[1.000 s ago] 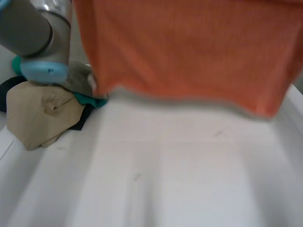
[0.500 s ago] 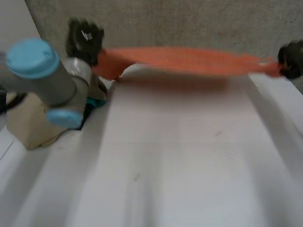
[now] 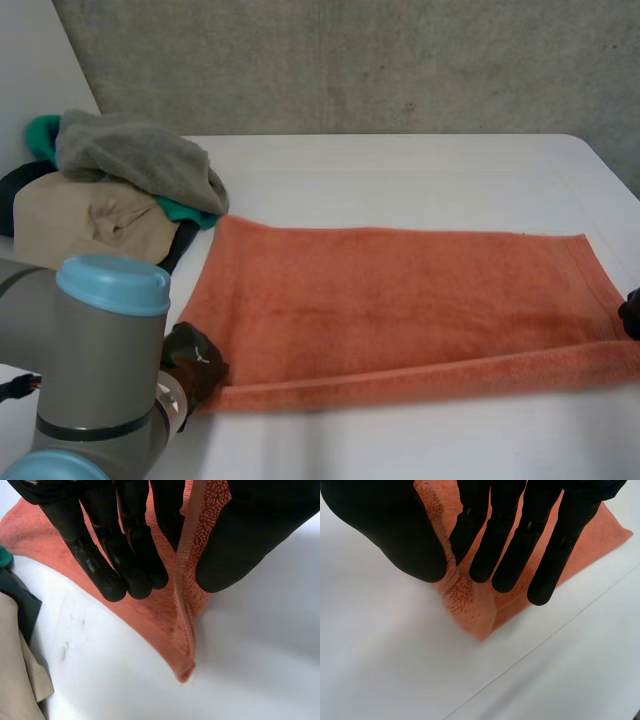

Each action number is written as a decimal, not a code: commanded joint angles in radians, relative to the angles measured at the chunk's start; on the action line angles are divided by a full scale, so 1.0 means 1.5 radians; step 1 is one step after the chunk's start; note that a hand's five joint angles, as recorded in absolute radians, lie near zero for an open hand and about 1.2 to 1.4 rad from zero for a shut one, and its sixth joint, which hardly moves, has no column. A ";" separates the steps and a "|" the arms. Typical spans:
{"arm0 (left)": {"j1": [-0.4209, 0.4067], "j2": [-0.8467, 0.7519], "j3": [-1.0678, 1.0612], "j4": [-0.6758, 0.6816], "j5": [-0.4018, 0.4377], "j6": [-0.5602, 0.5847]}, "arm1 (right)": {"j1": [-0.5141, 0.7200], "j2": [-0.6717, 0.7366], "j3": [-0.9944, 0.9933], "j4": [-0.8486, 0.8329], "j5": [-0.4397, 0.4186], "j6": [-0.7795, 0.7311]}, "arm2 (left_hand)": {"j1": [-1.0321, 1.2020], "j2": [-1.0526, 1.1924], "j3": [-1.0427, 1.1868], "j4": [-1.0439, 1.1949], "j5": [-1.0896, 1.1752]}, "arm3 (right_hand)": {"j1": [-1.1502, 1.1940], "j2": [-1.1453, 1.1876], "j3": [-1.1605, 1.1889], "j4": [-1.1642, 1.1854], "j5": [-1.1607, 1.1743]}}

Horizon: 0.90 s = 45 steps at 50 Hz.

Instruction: Fold the laundry.

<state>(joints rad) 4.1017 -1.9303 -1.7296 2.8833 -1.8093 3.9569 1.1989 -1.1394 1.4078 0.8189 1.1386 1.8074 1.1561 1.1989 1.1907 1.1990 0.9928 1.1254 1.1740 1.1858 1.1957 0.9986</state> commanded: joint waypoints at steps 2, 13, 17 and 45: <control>0.032 -0.051 0.161 0.018 0.027 -0.027 | 0.044 0.057 -0.052 -0.111 -0.023 0.110 | 0.160 0.132 0.137 0.131 0.153 | 0.181 0.148 0.140 0.134 0.149; 0.060 -0.230 0.426 0.130 0.039 0.006 | 0.099 0.108 -0.095 -0.418 -0.028 0.340 | 0.160 0.132 0.137 0.131 0.153 | 0.181 0.148 0.140 0.134 0.149; 0.062 -0.283 0.517 0.165 0.044 0.030 | 0.120 0.145 -0.113 -0.528 0.002 0.360 | 0.160 0.132 0.137 0.131 0.153 | 0.181 0.148 0.140 0.134 0.149; 0.028 -0.283 0.539 0.161 0.026 0.001 | 0.135 0.133 -0.112 -0.454 0.020 0.445 | -0.654 -0.683 -0.677 -0.683 -0.662 | -0.634 -0.666 -0.674 -0.681 -0.666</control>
